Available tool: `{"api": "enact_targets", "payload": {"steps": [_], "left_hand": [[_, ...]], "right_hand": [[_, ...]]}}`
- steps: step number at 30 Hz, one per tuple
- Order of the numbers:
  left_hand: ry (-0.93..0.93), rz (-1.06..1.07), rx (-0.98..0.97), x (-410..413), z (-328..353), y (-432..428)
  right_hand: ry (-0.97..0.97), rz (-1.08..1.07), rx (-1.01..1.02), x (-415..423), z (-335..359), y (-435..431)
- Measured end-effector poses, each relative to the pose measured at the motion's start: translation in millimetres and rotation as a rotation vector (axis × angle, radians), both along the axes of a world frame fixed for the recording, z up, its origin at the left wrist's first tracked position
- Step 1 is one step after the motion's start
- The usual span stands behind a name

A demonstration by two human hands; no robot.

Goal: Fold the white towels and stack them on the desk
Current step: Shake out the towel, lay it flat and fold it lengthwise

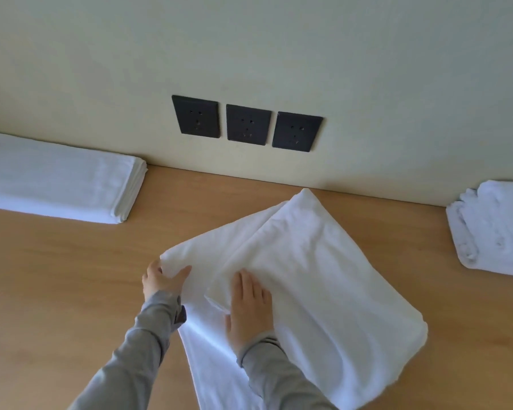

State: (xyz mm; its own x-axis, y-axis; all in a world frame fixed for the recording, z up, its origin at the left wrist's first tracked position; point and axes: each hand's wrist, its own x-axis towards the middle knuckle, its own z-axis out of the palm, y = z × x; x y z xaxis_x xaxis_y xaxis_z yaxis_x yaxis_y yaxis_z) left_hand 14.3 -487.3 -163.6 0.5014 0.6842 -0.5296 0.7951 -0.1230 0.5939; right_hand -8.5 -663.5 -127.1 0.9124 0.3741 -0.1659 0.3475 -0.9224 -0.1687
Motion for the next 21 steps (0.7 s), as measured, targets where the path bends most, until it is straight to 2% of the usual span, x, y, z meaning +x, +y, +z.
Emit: {"api": "enact_targets", "payload": {"steps": [3,6,8,11,16,18,21], "left_hand": [[0.034,0.121,-0.215,-8.8,-0.6,-8.0],[0.103,0.138,-0.335,-15.4,-0.2,-25.0],[0.103,0.074,-0.285,-17.6,1.4,-38.3],[-0.005,0.002,-0.128,-20.9,15.9,-54.3],[-0.248,-0.196,0.141,-14.7,68.0,-33.6],[-0.244,-0.271,0.240,-4.9,89.8,-9.2],[-0.125,-0.332,0.264,15.6,111.7,26.4]], "right_hand": [[-0.008,0.035,-0.060,14.3,1.1,-10.5],[0.067,0.066,0.056,25.5,-2.6,-21.6],[0.068,0.031,0.115,31.1,-1.5,-30.5],[0.061,-0.024,0.108,42.5,5.6,-52.8],[0.106,-0.263,0.400,86.4,59.1,-112.7],[0.075,-0.374,0.452,108.9,85.1,-147.7],[0.030,-0.472,0.386,139.4,114.9,-202.5]]}}
